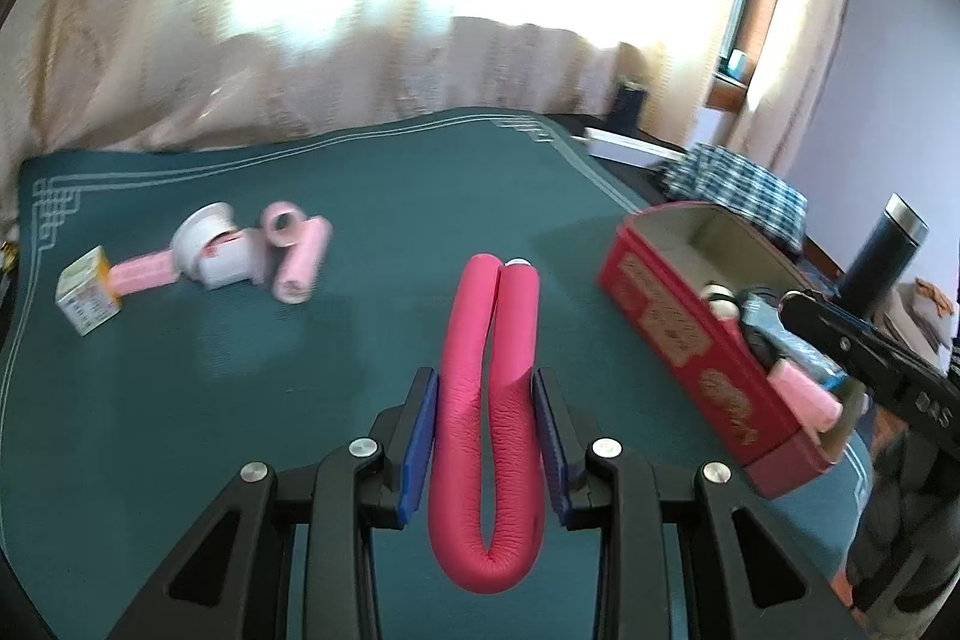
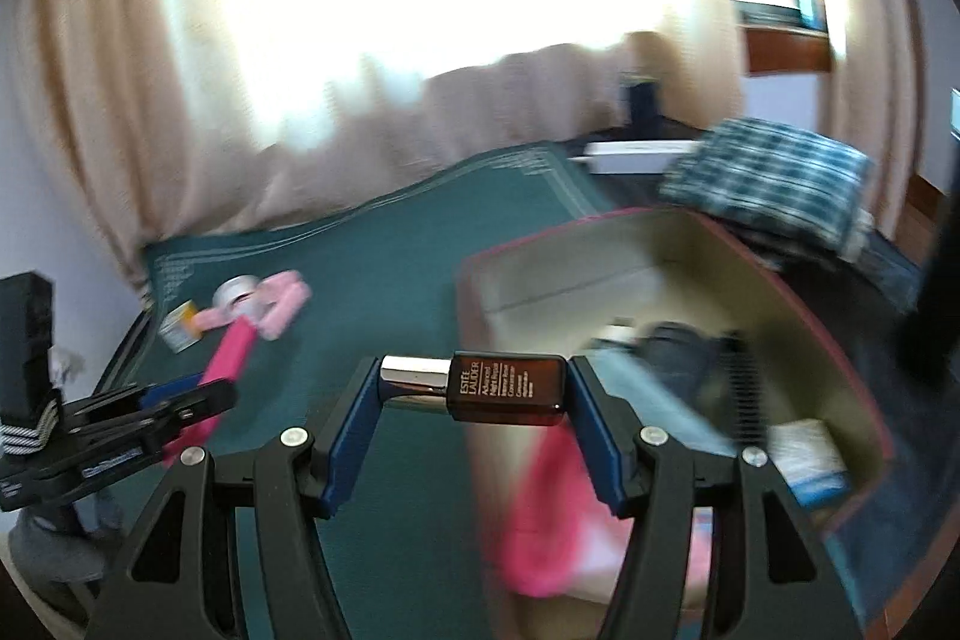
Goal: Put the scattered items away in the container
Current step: 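Carry the foam curler with the left gripper while the right gripper carries the bottle to the tin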
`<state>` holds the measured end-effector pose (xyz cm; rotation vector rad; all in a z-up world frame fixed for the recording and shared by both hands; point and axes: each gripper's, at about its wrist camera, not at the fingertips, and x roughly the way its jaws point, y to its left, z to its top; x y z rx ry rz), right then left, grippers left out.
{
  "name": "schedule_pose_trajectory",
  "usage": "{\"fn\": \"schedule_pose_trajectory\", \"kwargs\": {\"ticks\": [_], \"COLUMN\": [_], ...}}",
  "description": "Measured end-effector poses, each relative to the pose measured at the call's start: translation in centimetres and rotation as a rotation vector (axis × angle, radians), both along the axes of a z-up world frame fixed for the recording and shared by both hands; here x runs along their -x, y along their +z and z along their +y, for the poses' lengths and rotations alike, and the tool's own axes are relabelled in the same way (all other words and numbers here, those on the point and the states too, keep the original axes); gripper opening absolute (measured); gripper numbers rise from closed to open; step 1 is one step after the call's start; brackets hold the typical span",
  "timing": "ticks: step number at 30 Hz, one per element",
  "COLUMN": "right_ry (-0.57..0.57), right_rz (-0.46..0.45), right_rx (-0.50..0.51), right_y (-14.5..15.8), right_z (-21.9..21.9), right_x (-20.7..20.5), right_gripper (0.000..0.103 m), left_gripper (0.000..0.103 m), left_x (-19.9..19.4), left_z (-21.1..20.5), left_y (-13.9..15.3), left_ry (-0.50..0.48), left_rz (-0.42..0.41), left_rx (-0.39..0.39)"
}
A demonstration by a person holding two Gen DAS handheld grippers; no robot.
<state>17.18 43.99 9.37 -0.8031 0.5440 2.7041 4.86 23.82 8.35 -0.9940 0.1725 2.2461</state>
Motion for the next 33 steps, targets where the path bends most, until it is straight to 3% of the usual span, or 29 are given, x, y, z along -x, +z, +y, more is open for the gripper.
{"fn": "schedule_pose_trajectory", "kwargs": {"ticks": [11,27,33], "right_ry": [-0.131,-0.165,-0.173], "right_rz": [-0.021,0.003,0.006], "right_rx": [0.026,0.026,0.029], "right_y": [-1.5,-1.4,-1.3], "right_z": [5.7,7.6,8.1], "right_x": [-4.4,-6.7,-7.2], "right_gripper": [0.065,0.065,0.065], "left_gripper": [0.033,0.033,0.033], "left_x": [-3.7,-7.5,-7.7], "left_z": [6.5,14.4,16.2], "left_y": [1.1,1.6,0.9], "left_ry": [-0.142,-0.319,-0.332], "left_rz": [0.012,-0.01,-0.038], "left_rx": [0.022,0.003,-0.012]}}
